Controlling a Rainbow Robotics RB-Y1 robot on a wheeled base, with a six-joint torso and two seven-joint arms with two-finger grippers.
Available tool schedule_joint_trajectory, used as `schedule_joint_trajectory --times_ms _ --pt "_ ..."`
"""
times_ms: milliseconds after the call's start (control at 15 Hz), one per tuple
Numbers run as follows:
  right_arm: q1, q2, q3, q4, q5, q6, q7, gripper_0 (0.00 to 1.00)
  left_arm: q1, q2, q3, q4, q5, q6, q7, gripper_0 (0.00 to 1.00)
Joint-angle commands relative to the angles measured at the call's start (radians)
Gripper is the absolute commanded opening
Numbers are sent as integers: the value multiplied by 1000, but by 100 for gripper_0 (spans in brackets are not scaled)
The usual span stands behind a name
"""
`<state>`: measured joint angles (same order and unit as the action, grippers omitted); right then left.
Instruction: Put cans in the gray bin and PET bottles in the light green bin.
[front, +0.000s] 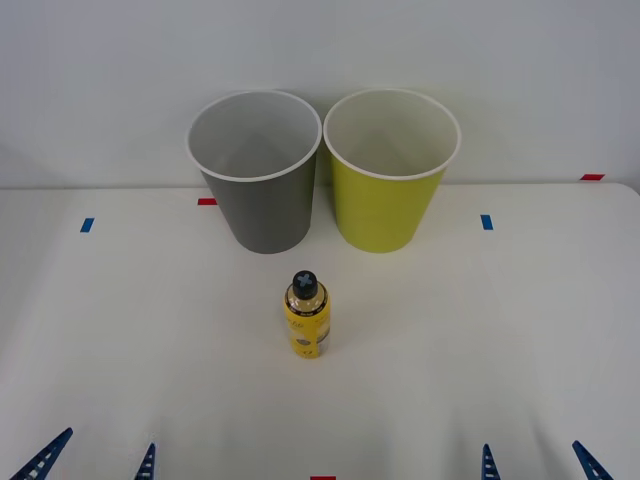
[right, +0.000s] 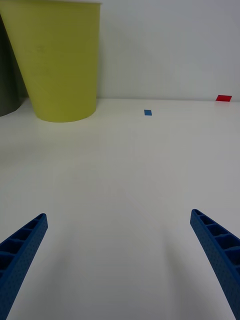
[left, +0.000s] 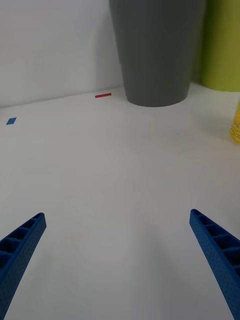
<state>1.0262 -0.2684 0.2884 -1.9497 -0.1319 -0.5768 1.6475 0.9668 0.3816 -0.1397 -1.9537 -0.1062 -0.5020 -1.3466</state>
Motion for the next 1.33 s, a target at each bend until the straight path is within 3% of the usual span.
schedule_joint_trajectory --times_ms 67,267,533,867,1333 --pt "0 0 0 0 0 0 0 100 -102 79 -44 1 0 23 6 100" --pt "0 0 0 0 0 0 0 100 -200 177 -130 -1 -3 25 6 100" --pt "0 0 0 0 0 0 0 100 -296 252 -198 7 -9 59 7 100" --pt "0 0 0 0 0 0 0 100 -462 258 -281 95 -7 66 17 100" --pt "0 0 0 0 0 0 0 100 -612 234 -377 98 13 152 40 100"
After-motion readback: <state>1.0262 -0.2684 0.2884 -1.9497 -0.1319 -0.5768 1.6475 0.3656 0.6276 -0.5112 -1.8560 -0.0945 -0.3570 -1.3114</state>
